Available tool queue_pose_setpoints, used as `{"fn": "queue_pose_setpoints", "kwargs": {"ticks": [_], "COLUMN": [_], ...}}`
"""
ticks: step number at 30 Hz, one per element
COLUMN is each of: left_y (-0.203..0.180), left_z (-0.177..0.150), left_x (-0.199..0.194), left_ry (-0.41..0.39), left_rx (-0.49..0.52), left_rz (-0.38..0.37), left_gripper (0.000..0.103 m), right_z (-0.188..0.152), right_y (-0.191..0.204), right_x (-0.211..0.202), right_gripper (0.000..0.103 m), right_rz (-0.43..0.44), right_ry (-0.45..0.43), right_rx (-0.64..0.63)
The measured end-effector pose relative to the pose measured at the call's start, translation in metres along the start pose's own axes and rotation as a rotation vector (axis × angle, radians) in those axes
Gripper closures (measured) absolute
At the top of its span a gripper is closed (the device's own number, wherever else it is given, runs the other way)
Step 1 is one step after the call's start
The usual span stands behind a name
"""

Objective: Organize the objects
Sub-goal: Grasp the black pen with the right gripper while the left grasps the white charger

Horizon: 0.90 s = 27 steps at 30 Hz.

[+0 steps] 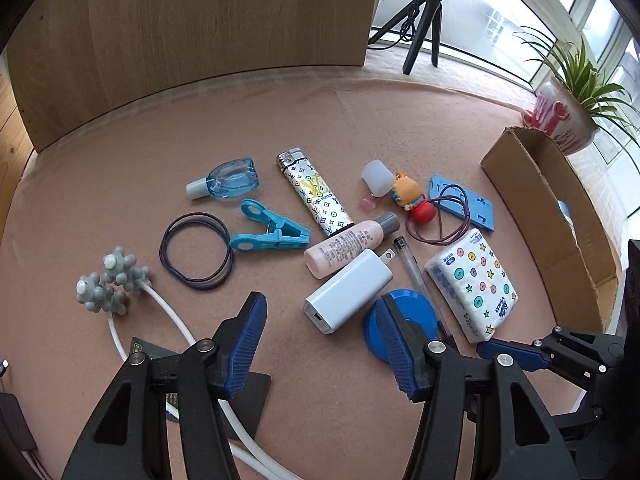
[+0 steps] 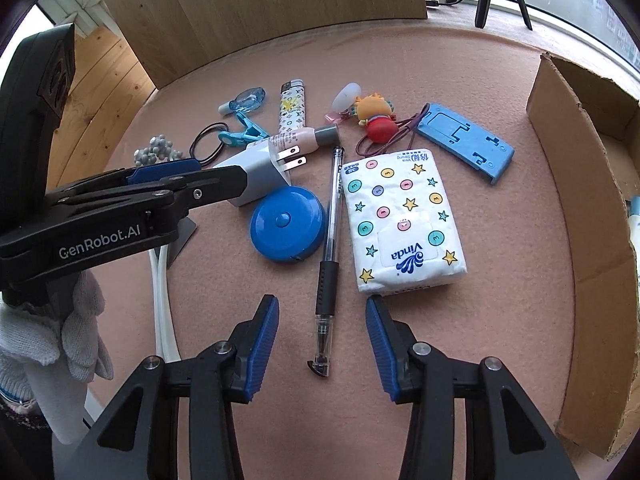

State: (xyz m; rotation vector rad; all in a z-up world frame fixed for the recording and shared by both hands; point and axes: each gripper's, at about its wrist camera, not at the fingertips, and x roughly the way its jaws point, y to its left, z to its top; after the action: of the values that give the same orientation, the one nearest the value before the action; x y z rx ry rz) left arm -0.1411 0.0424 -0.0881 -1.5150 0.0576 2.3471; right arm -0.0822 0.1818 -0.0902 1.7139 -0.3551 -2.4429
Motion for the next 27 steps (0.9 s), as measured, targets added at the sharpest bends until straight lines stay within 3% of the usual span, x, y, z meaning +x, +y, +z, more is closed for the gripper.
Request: {"fn": "queue_pose_setpoints", "kwargs": {"ticks": [5,12,14,24,27], "left_y": [-0.003,-0.015,-0.018,-0.026,-0.026], "left_z": [0.002,0.002,0.000,0.006,0.005], "left_x": [0.007,0.018,0.019,0.026,0.024], "left_ry": [0.008,0.027,0.029,0.025,0.018], "left_rx": [0.005,0.021,0.029,0.012,0.011], "left_rz": [-0.008,-0.032,-0.043,-0.057,-0.051], "left_gripper": [0.043,0.068,0.071,0.071,0.072], "right_z": [0.001,0.004,0.005,0.013,0.013], "right_y": [0.005,0.004,-0.001,0.011,0.012], "right_x": [0.006,0.009,0.008,0.016,0.016], "right_gripper": [0.065,0.084,0.086,0.085,0.092], "right_rz": [-0.034,-0.097,-0.089,-0.142,-0.153], "right_ry": [0.002,0.002,0.004,-0.008,-0.009], "right_rx": [-0.026,-0.062,-0.054,-0.100,-0.117]}}
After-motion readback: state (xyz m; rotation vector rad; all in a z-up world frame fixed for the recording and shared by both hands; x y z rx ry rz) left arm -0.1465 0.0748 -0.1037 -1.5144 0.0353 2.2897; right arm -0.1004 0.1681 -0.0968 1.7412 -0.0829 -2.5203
